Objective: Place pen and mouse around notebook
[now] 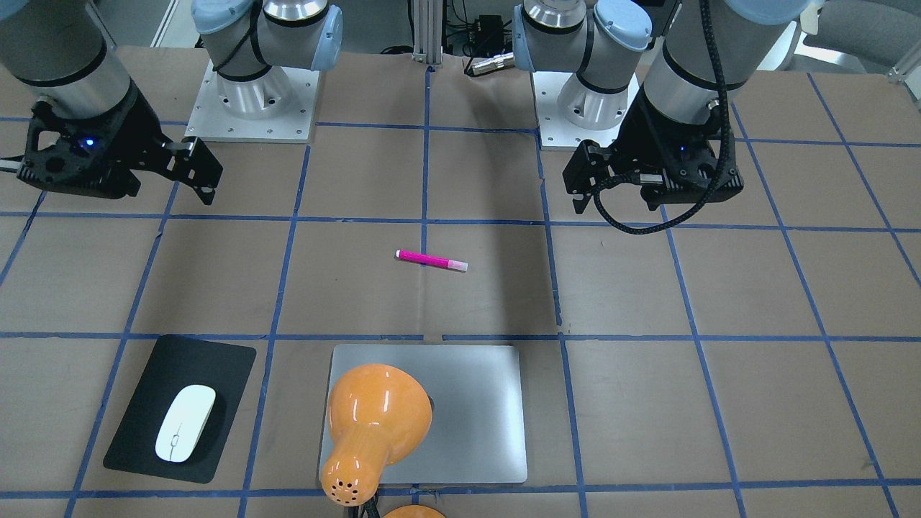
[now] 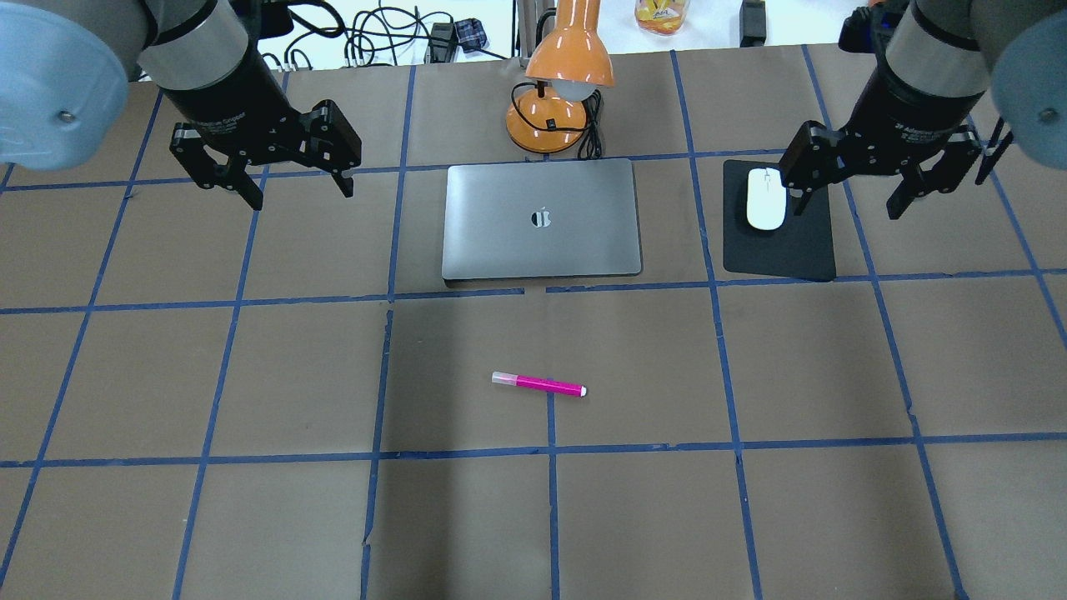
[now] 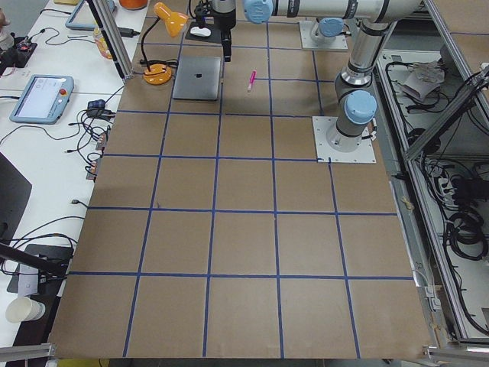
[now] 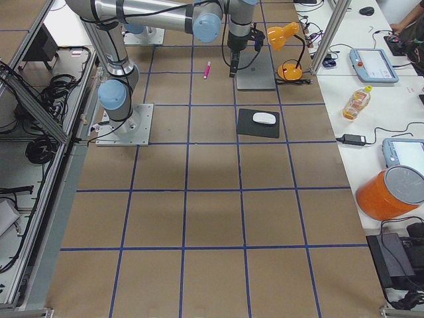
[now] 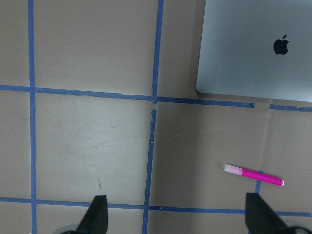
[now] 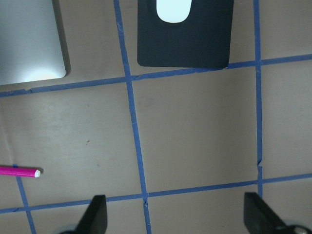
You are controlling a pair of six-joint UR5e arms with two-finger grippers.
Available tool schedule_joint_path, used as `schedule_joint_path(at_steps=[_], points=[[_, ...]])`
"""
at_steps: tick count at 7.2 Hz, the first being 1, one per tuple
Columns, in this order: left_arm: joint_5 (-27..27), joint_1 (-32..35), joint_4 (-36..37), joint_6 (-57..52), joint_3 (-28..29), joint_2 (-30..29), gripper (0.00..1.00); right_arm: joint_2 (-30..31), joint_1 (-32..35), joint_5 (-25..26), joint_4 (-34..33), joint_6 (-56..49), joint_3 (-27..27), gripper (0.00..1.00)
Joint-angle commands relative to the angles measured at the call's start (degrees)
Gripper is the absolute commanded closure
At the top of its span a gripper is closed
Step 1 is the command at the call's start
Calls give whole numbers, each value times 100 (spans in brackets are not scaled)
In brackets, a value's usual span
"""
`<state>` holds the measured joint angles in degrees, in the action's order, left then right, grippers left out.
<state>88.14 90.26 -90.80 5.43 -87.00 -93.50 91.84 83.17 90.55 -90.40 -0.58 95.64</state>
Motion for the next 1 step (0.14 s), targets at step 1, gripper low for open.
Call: schedule_joint_path(at_steps=[1], points=[[10,0,-7,-7,-1,7,0,193,15,6,92,-3,113,0]])
